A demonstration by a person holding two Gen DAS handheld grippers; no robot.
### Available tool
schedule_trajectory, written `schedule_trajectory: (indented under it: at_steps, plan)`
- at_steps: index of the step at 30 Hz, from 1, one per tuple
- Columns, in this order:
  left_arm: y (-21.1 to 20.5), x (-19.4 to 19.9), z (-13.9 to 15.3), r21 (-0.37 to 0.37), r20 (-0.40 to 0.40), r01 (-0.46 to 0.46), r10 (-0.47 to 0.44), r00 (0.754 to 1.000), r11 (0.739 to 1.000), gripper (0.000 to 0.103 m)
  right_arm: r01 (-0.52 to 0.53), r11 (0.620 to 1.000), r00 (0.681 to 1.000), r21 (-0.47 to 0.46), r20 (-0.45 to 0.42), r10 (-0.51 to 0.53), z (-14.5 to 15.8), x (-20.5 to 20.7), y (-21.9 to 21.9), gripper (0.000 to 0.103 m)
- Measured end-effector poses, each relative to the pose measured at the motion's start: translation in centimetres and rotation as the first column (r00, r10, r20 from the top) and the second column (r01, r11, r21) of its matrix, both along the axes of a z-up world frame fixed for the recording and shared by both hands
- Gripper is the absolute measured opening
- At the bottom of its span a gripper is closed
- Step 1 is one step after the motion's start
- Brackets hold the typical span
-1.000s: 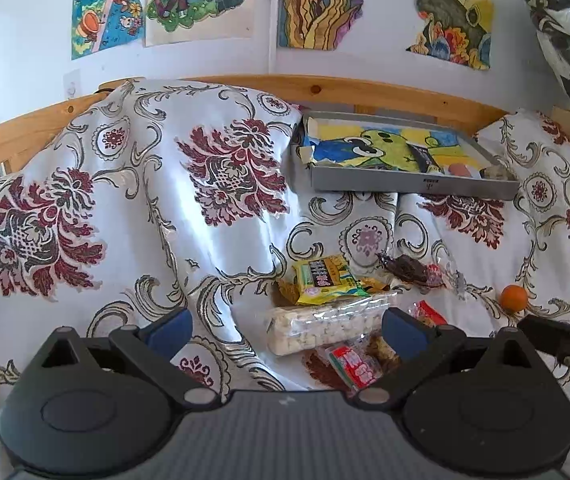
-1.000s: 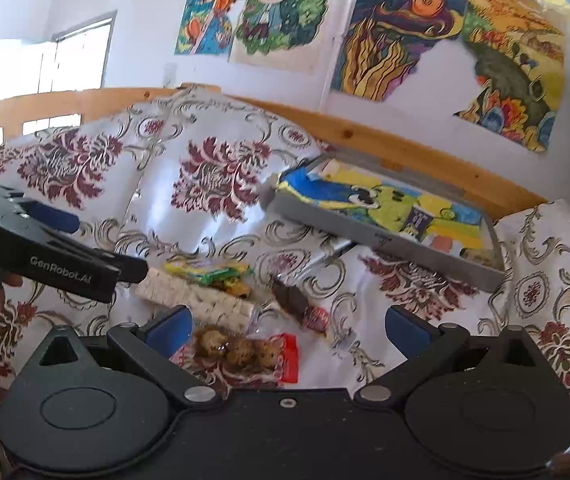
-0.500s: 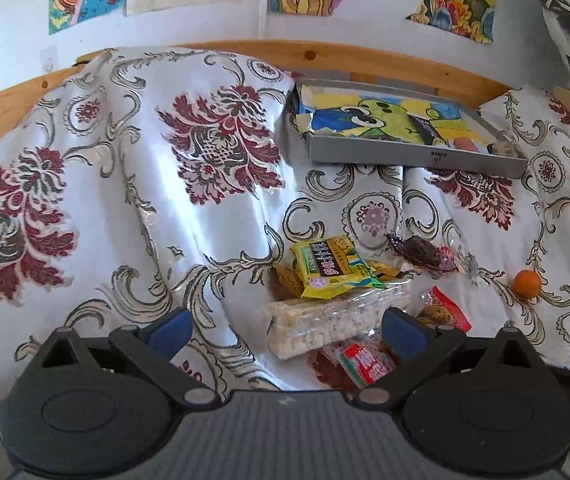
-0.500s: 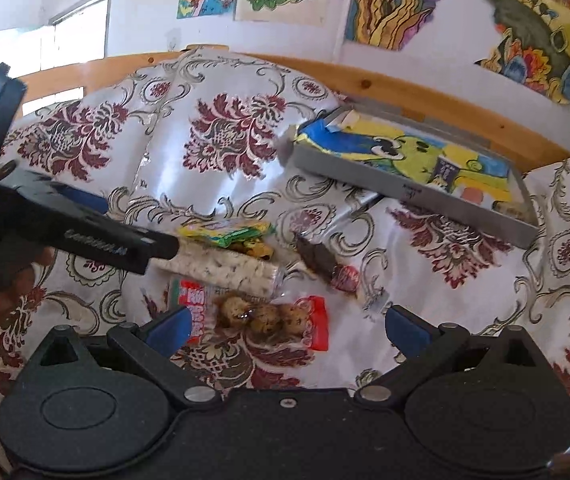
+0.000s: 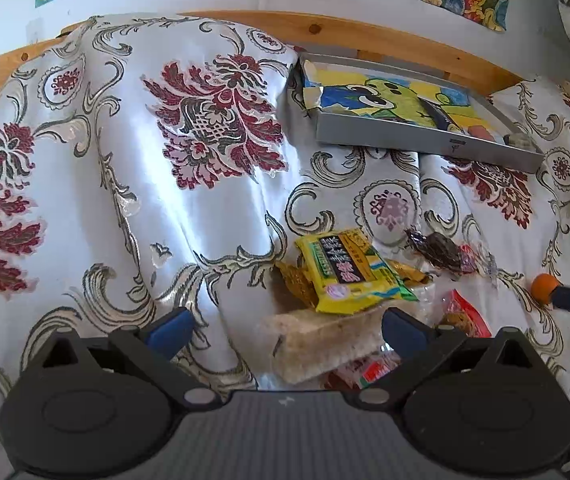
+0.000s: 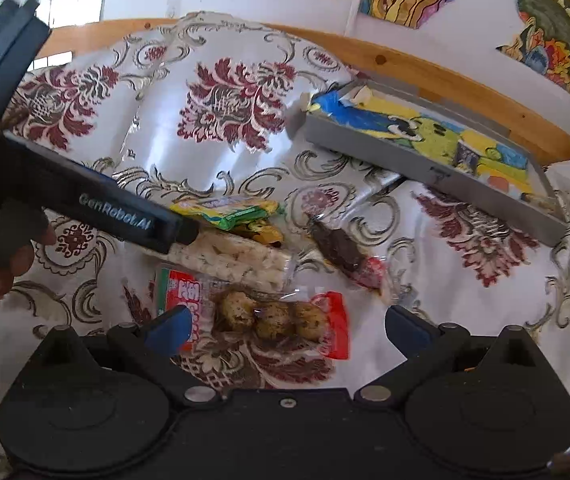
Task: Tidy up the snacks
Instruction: 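Move both open tools back over the snack pile on the bed, then grasp the orange-labelled rice cake bar with the left tool while the right grasps the quail-egg pack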
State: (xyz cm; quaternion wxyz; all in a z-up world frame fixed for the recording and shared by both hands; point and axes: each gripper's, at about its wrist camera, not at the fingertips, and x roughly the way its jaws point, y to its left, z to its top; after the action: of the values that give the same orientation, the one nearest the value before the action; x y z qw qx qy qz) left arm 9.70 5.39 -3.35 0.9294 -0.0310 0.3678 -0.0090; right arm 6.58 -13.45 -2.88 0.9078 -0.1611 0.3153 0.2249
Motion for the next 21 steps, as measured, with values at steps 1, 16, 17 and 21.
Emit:
schedule_trajectory:
  at_steps: [1,16,17,21]
  plan:
    - [0.0,0.2,-0.1,-0.002,0.004,0.001,0.0,1.0,1.0,0.102,-0.002,1.0,1.0,-0.002,-0.005,0.002,-0.4,0.2,0.5,0.102]
    - [-0.2,1.0,-0.5,-0.015,0.018,0.083,-0.082,0.996,0.996,0.102,-0.007,0.996,0.999,-0.091,0.036,0.011,-4.1,0.6,5.6,0.102]
    - [-0.2,1.0,-0.6,-0.023,0.015,0.084,-0.083,0.996,0.996,0.102,-0.013,0.995,0.999,-0.103,0.05,0.019,-4.2,0.5,5.7,0.102]
    - [0.3,1.3,-0.9,-0.066,-0.01,0.085,-0.086,0.996,0.994,0.102,-0.017,0.993,0.997,-0.114,0.067,0.025,-4.0,0.3,5.8,0.102]
